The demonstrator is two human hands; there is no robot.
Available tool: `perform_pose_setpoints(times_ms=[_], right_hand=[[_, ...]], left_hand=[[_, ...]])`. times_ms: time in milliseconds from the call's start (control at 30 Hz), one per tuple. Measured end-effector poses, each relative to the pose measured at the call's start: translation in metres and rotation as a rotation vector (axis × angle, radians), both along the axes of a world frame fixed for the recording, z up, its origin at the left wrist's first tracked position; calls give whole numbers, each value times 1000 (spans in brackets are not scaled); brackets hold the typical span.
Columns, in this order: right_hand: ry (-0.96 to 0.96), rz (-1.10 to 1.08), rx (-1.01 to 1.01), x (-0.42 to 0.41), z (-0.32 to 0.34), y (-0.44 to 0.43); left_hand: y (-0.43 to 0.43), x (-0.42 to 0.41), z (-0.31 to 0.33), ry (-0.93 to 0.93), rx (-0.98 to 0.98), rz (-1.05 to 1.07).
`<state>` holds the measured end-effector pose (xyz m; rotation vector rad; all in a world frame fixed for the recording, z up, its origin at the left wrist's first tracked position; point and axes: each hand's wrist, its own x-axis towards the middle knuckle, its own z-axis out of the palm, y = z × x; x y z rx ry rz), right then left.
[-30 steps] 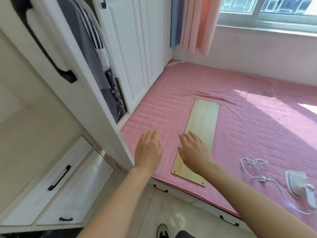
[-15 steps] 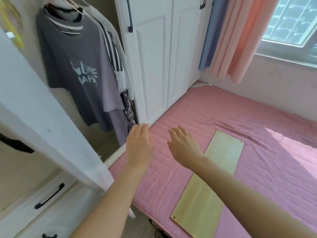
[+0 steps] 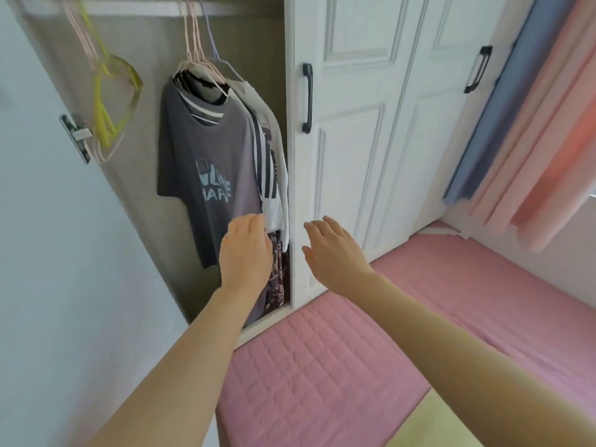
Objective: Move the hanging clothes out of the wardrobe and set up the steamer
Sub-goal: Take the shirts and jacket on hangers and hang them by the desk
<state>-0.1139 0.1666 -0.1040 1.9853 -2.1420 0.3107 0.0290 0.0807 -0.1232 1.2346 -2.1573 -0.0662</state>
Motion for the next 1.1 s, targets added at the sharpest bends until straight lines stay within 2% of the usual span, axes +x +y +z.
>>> perform_pose_setpoints(times_ms=[267,367,500,833,967,1100], right_hand=[[1,103,-83,-26,57,-98],[-58,123,-127,-32,77,-131],[-78,148,-106,-34,99,-173],[-46,246,-155,-26,128,-222],[-71,220,-168,-23,129,-238],[-90,145,-195,-21,126,-255]], left_hand=[[-82,-24,54,-63,-98,49],[-113,-27,71,-115,-164,38],[-154,-27,94,-150,-194,60],[-212,-36,121,-257,-220,37],[-220,-36,120,-227,-260,38],[-224,-27,118,-74,-303,25]])
